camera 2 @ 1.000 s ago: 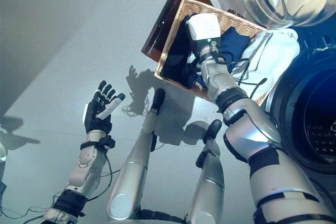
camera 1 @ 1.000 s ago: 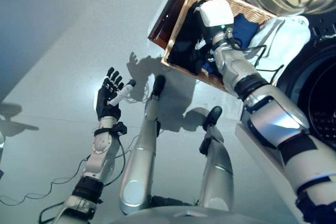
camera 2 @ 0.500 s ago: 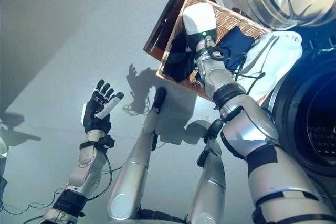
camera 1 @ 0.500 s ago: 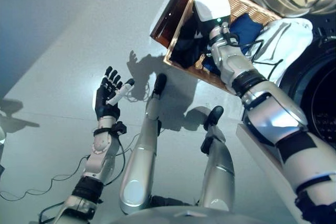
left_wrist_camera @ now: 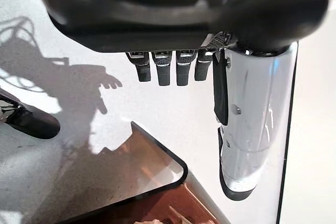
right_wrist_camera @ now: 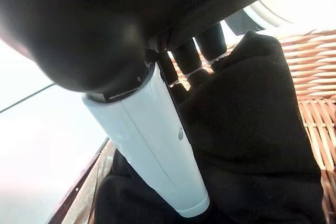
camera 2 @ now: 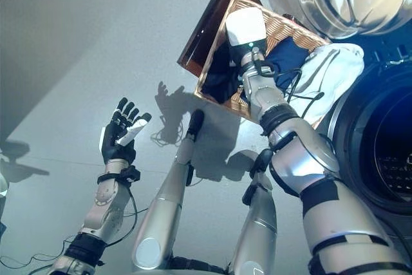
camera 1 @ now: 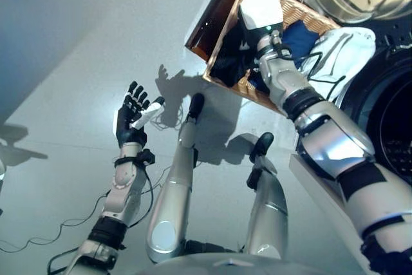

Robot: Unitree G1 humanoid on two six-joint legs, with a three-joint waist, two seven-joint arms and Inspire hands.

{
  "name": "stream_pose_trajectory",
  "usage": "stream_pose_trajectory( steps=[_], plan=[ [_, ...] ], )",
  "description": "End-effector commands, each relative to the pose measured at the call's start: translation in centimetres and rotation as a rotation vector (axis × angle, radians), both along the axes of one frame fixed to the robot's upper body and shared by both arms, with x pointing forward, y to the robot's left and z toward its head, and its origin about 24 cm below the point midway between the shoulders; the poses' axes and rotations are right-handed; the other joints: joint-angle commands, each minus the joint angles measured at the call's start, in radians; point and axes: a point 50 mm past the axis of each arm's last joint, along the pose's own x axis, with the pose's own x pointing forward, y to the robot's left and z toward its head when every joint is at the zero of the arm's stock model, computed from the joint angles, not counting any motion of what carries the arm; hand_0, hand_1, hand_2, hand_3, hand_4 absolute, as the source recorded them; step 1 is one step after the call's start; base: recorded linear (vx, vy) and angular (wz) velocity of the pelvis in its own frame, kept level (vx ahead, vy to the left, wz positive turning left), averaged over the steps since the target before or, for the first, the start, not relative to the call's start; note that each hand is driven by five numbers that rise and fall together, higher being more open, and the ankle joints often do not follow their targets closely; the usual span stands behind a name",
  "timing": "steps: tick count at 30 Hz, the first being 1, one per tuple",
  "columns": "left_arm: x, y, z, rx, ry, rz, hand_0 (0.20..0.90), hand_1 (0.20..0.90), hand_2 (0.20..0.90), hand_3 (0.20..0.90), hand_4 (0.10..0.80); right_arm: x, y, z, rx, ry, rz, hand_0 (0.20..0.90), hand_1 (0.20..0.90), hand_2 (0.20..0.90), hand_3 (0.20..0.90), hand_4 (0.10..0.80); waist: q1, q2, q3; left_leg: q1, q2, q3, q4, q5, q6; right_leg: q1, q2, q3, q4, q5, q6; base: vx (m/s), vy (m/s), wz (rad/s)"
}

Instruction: Pick up the clothes and place them into the washing machine

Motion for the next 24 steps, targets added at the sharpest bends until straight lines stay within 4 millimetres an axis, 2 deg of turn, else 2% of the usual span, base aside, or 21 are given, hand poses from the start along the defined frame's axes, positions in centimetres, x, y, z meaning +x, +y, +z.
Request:
stream_pose_trajectory(
  steps=[1, 6, 8, 9, 11, 14, 15, 17, 21, 24],
  plan=[
    [-0.6, 0.5, 2.4, 0.042, -0.14, -0.01, 0.9, 0.9, 0.9, 0.9, 0.8, -0.8, -1.9, 2.5, 0.11, -0.164, 0.019, 0.2, 0.2, 0.2, 0.2, 0.3, -0.015, 0.028, -0.006, 0.005, -0.016, 0.08, 0.085, -0.121, -0.009, 0.02, -0.005, 0.069, -0.117, 0.097, -0.047, 0.011, -0.008, -0.13],
    [-0.7, 0.5, 1.7, 0.026, -0.109, -0.004, 0.9, 0.9, 0.9, 0.9, 0.8, -1.8, -3.1, 2.2, 0.454, -0.22, 0.085, 0.2, 0.2, 0.2, 0.2, 0.3, -0.035, 0.019, -0.006, 0.054, -0.01, 0.098, 0.1, -0.14, -0.004, 0.065, -0.005, 0.08, -0.113, 0.091, -0.048, 0.012, -0.01, -0.08],
    [-0.8, 0.6, 1.0, 0.024, -0.075, 0.001, 0.9, 0.9, 0.9, 0.9, 0.8, -2.3, -3.3, 1.7, 0.652, -0.249, 0.127, 0.2, 0.2, 0.2, 0.2, 0.3, -0.045, 0.018, -0.006, 0.077, -0.006, 0.107, 0.112, -0.153, -0.003, 0.088, -0.004, 0.086, -0.111, 0.084, -0.049, 0.026, -0.013, -0.07],
    [-0.8, 0.6, 1.0, 0.024, -0.077, 0.001, 0.9, 0.9, 0.9, 0.9, 0.8, -2.3, -3.3, 1.8, 0.652, -0.251, 0.127, 0.2, 0.2, 0.2, 0.2, 0.3, -0.045, 0.017, -0.006, 0.074, -0.006, 0.107, 0.11, -0.149, -0.003, 0.085, -0.004, 0.087, -0.112, 0.087, -0.048, 0.03, -0.015, -0.14],
    [-1.1, 0.8, 0.3, 0.029, -0.043, 0.008, 0.9, 0.9, 0.9, 0.9, 0.8, -3.4, -3.6, 1.1, 0.917, -0.292, 0.201, 0.2, 0.2, 0.2, 0.2, 0.3, -0.065, 0.014, -0.006, 0.11, -0.005, 0.117, 0.118, -0.166, 0.001, 0.118, 0.0, 0.098, -0.113, 0.079, -0.048, 0.039, -0.019, -0.14],
    [-1.4, 0.9, -0.6, 0.031, 0.001, 0.01, 0.9, 0.9, 0.9, 0.9, 0.8, -4.5, -3.7, 0.1, 1.14, -0.301, 0.282, 0.2, 0.2, 0.2, 0.2, 0.3, -0.077, 0.017, -0.006, 0.14, -0.003, 0.125, 0.122, -0.174, 0.004, 0.141, 0.0, 0.106, -0.11, 0.072, -0.049, 0.033, -0.025, -0.08],
    [-1.4, 0.9, -0.5, 0.031, 0.0, 0.01, 0.9, 0.9, 0.9, 0.9, 0.8, -4.5, -3.7, 0.1, 1.14, -0.302, 0.282, 0.2, 0.2, 0.2, 0.2, 0.3, -0.077, 0.017, -0.006, 0.138, -0.003, 0.124, 0.121, -0.17, 0.005, 0.138, 0.0, 0.106, -0.111, 0.075, -0.049, 0.028, -0.026, -0.15],
    [-1.8, 1.2, -1.2, 0.037, 0.035, 0.011, 0.9, 0.9, 0.9, 0.9, 0.8, -5.4, -3.8, -1.1, 1.269, -0.285, 0.333, 0.2, 0.2, 0.2, 0.2, 0.3, -0.088, 0.021, -0.006, 0.174, -0.003, 0.132, 0.123, -0.181, 0.007, 0.168, 0.001, 0.117, -0.113, 0.067, -0.049, 0.047, -0.026, -0.15],
    [-2.1, 1.4, -1.8, 0.034, 0.062, 0.011, 0.9, 0.9, 0.9, 0.9, 0.8, -6.4, -3.7, -1.7, 1.356, -0.269, 0.403, 0.2, 0.2, 0.2, 0.2, 0.3, -0.096, 0.023, -0.021, 0.187, -0.002, 0.138, 0.122, -0.184, 0.01, 0.177, 0.003, 0.126, -0.117, 0.066, -0.049, 0.042, -0.02, -0.08],
    [-2.5, 1.3, -2.5, 0.03, 0.094, 0.004, 0.9, 0.9, 0.9, 0.9, 0.8, -7.5, -3.4, -2.5, 1.5, -0.249, 0.49, 0.2, 0.2, 0.2, 0.2, 0.3, -0.108, 0.027, -0.04, 0.206, 0.0, 0.147, 0.129, -0.196, 0.014, 0.184, 0.009, 0.142, -0.105, 0.053, -0.053, 0.047, -0.028, -0.12]
  ],
)
